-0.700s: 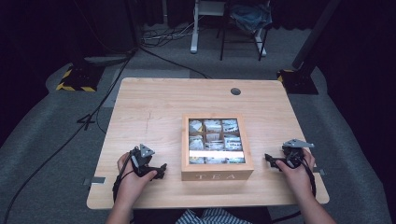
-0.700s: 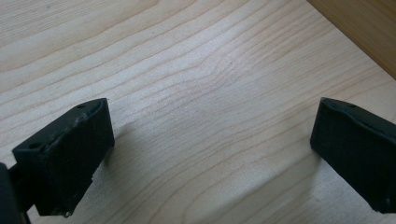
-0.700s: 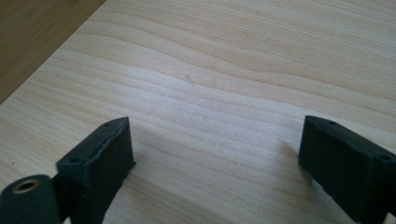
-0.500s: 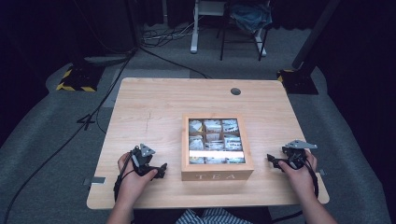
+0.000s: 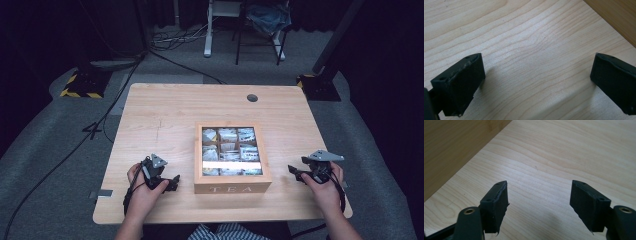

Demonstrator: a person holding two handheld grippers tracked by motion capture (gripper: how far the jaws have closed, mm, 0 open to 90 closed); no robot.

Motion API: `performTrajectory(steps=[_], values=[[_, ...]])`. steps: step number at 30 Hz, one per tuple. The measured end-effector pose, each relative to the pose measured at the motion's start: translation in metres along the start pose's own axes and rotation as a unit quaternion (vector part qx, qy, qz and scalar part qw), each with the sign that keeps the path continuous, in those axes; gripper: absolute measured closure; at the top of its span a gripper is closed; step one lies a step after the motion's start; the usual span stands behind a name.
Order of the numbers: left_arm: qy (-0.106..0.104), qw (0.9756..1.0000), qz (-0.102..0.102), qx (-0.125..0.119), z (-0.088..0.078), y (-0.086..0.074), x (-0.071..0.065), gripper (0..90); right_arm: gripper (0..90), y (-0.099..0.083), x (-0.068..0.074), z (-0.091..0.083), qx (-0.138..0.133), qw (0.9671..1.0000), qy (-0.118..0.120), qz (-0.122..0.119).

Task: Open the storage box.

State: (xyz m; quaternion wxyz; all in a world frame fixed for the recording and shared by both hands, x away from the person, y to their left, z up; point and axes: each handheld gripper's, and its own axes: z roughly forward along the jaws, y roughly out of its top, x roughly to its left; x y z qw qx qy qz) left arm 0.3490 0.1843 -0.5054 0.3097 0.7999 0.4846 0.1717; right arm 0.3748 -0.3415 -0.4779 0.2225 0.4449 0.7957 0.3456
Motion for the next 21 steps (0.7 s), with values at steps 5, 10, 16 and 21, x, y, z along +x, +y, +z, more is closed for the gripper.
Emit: performTrajectory(steps=[5,10,16,21], values=[[0.000,1.0000,0.000,0.000,0.000,0.000,0.000,0.1,32.0,0.008,0.011,-0.010,-0.016,0.9996,0.009,-0.021],[0.000,1.0000,0.000,0.000,0.000,0.000,0.000,0.2,32.5,0.014,0.023,-0.021,-0.030,0.9986,0.033,-0.029],[-0.001,1.0000,0.000,0.000,0.000,0.000,0.000,0.2,33.3,0.021,0.036,-0.031,-0.041,0.9964,0.069,-0.029],[0.000,1.0000,0.000,0.000,0.000,0.000,0.000,0.2,32.8,0.026,0.047,-0.039,-0.051,0.9934,0.100,-0.026]])
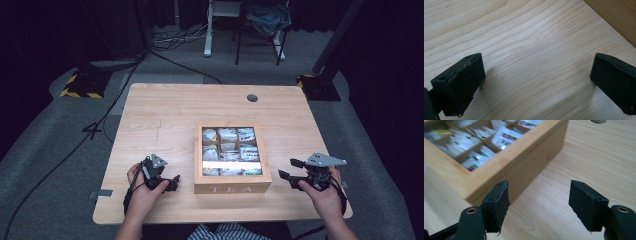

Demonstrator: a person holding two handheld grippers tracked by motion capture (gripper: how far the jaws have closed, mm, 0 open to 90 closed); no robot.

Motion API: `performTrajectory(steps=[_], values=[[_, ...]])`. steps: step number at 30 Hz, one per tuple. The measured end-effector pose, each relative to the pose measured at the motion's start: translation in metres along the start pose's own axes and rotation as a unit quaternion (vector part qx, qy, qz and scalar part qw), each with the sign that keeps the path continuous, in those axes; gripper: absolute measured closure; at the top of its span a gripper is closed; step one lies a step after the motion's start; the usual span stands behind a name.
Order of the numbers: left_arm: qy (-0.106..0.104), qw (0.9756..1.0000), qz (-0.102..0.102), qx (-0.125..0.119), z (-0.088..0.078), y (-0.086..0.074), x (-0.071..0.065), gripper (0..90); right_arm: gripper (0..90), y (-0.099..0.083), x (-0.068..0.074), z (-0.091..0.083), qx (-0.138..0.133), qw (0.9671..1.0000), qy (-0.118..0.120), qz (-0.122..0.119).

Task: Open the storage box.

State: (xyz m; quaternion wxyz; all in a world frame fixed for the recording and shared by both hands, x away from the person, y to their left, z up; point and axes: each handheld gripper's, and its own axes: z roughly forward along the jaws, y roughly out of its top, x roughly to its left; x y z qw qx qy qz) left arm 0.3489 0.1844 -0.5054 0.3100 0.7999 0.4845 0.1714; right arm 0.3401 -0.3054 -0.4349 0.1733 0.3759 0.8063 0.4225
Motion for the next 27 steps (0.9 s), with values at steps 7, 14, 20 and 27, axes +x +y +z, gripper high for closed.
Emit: performTrajectory(steps=[7,14,20,27], values=[[0.000,1.0000,0.000,0.000,0.000,0.000,0.000,0.2,30.8,0.005,0.017,0.000,0.000,0.9983,0.058,-0.004],[0.000,1.0000,0.000,0.000,0.000,0.000,0.000,0.2,27.4,0.006,0.032,0.011,0.010,0.9945,0.103,-0.010],[0.000,1.0000,0.000,0.000,0.000,0.000,0.000,0.2,27.3,0.002,0.037,0.020,0.028,0.9931,0.112,-0.018],[0.000,1.0000,0.000,0.000,0.000,0.000,0.000,0.2,37.1,0.000,0.042,0.025,0.048,0.9928,0.106,-0.028]])
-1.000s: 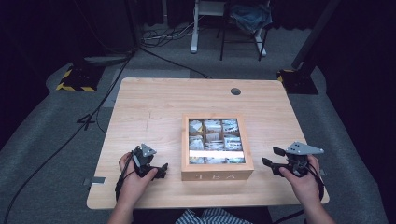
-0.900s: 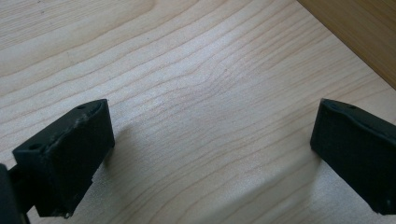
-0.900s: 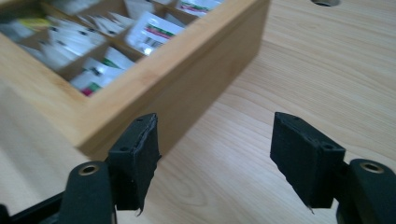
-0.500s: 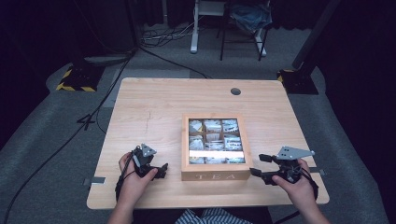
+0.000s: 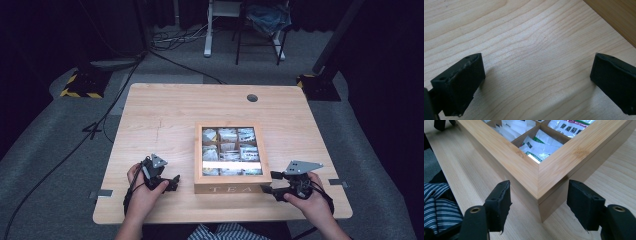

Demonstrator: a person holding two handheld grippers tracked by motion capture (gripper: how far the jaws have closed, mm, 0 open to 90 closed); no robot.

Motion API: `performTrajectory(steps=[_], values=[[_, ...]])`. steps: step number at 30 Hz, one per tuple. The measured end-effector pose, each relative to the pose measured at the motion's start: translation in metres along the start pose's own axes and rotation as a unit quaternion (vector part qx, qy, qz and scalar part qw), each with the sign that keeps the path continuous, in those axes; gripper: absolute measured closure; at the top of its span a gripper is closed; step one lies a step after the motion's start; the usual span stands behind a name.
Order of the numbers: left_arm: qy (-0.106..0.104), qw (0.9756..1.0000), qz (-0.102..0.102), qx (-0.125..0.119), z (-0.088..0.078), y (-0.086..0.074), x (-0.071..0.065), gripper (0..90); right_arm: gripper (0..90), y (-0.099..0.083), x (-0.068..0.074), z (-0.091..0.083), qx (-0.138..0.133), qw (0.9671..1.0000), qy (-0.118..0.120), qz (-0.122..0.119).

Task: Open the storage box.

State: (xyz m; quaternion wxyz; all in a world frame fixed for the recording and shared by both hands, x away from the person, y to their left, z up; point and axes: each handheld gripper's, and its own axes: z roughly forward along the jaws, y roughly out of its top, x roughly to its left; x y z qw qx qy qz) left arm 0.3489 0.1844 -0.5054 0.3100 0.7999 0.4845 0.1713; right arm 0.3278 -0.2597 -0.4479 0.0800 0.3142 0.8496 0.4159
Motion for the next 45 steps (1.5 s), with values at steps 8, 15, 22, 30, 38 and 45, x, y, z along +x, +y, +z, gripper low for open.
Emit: performTrajectory(steps=[8,15,22,30,38,45], values=[[0.000,1.0000,0.000,0.000,0.000,0.000,0.000,0.2,46.0,0.001,0.001,-0.003,0.007,0.9998,-0.012,-0.015],[0.000,1.0000,0.000,0.000,0.000,0.000,0.000,0.1,46.4,0.000,0.002,-0.003,0.006,0.9997,-0.015,-0.016],[0.000,1.0000,0.000,0.000,0.000,0.000,0.000,0.2,50.7,0.002,0.004,-0.005,0.010,0.9995,-0.024,-0.019],[0.000,1.0000,0.000,0.000,0.000,0.000,0.000,0.2,54.8,0.004,0.007,-0.009,-0.002,0.9994,-0.027,-0.021],[-0.005,1.0000,0.004,-0.001,0.002,0.002,0.001,0.1,52.5,0.011,0.011,-0.017,-0.009,0.9990,-0.040,-0.016],[-0.004,1.0000,0.005,0.001,0.005,0.006,0.002,0.2,51.7,0.021,0.016,-0.026,-0.023,0.9974,-0.063,-0.027]])
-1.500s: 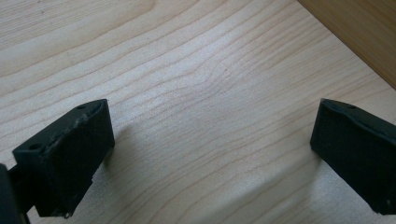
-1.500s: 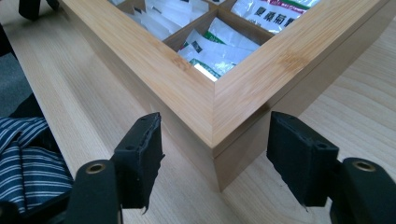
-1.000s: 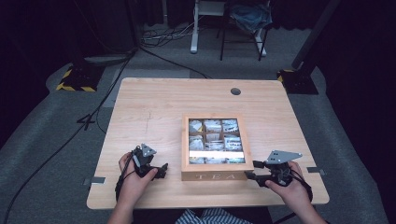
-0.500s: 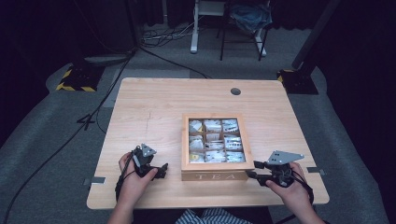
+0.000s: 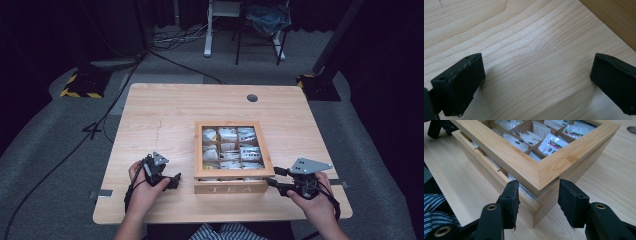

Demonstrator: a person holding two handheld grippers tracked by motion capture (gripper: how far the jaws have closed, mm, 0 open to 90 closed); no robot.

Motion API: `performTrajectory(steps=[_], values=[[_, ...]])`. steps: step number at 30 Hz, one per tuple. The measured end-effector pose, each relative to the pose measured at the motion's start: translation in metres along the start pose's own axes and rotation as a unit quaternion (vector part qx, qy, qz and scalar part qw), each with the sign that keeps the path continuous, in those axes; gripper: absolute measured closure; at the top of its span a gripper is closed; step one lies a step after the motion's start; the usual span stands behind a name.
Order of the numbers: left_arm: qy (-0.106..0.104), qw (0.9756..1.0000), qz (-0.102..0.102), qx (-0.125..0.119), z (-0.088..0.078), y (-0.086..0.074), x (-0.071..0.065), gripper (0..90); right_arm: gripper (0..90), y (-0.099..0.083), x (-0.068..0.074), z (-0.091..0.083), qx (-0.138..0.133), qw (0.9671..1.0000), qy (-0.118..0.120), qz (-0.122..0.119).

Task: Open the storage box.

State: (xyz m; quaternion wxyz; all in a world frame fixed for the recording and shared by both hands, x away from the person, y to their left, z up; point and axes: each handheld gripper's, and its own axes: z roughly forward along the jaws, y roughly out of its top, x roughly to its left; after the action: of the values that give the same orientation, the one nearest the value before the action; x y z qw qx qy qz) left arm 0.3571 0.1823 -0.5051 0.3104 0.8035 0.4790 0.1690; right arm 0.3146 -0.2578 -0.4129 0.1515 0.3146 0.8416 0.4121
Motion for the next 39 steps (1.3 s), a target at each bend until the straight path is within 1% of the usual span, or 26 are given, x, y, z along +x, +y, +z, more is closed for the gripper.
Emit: performTrajectory(steps=[3,6,9,10,12,13,14,16,18,19,20,27,31,36,39], values=[[0.000,1.0000,-0.001,-0.001,0.001,0.001,0.000,0.2,51.7,0.004,0.001,-0.002,0.001,1.0000,-0.005,-0.004],[-0.001,1.0000,0.001,-0.001,0.001,0.001,0.000,0.3,51.3,0.010,0.001,-0.006,0.000,0.9999,-0.010,0.003],[-0.001,1.0000,0.001,0.000,0.001,0.001,0.000,0.2,51.3,0.016,0.000,-0.010,-0.006,0.9997,-0.022,0.000],[-0.001,1.0000,-0.002,-0.001,0.001,0.001,0.000,0.3,51.3,0.018,-0.001,-0.011,-0.009,0.9997,-0.022,-0.001],[0.000,1.0000,0.000,-0.001,0.001,0.001,0.000,0.3,51.3,0.024,-0.002,-0.015,-0.017,0.9996,-0.024,-0.005],[0.000,1.0000,0.000,-0.001,0.001,0.001,0.000,0.3,51.3,0.024,-0.002,-0.015,-0.017,0.9996,-0.024,-0.005],[0.001,1.0000,0.004,0.001,0.000,0.001,0.001,0.3,51.3,0.027,-0.002,-0.017,-0.020,0.9994,-0.027,-0.010],[-0.001,1.0000,0.001,0.000,0.001,0.001,0.000,0.3,51.3,0.028,-0.003,-0.017,-0.023,0.9993,-0.028,-0.011],[-0.001,1.0000,-0.002,-0.001,0.001,0.001,0.000,0.3,51.3,0.034,-0.003,-0.020,-0.033,0.9987,-0.035,-0.016],[-0.001,1.0000,0.002,0.000,0.001,0.001,0.000,0.3,51.3,0.034,-0.003,-0.020,-0.033,0.9987,-0.035,-0.016],[-0.001,1.0000,0.001,-0.001,0.001,0.001,0.000,0.3,51.3,0.037,-0.003,-0.022,-0.039,0.9982,-0.041,-0.022],[-0.001,1.0000,0.001,0.000,0.001,0.001,0.000,0.3,51.4,0.045,-0.004,-0.023,-0.043,0.9974,-0.050,-0.029],[-0.001,1.0000,0.001,0.000,0.001,0.001,0.000,0.3,52.0,0.050,-0.006,-0.022,-0.053,0.9968,-0.053,-0.028],[-0.001,1.0000,0.000,-0.001,0.001,0.001,0.000,0.3,53.4,0.056,-0.006,-0.023,-0.065,0.9953,-0.064,-0.033],[-0.001,1.0000,0.000,-0.001,0.001,0.001,0.000,0.2,53.6,0.059,-0.007,-0.024,-0.070,0.9950,-0.065,-0.031]])
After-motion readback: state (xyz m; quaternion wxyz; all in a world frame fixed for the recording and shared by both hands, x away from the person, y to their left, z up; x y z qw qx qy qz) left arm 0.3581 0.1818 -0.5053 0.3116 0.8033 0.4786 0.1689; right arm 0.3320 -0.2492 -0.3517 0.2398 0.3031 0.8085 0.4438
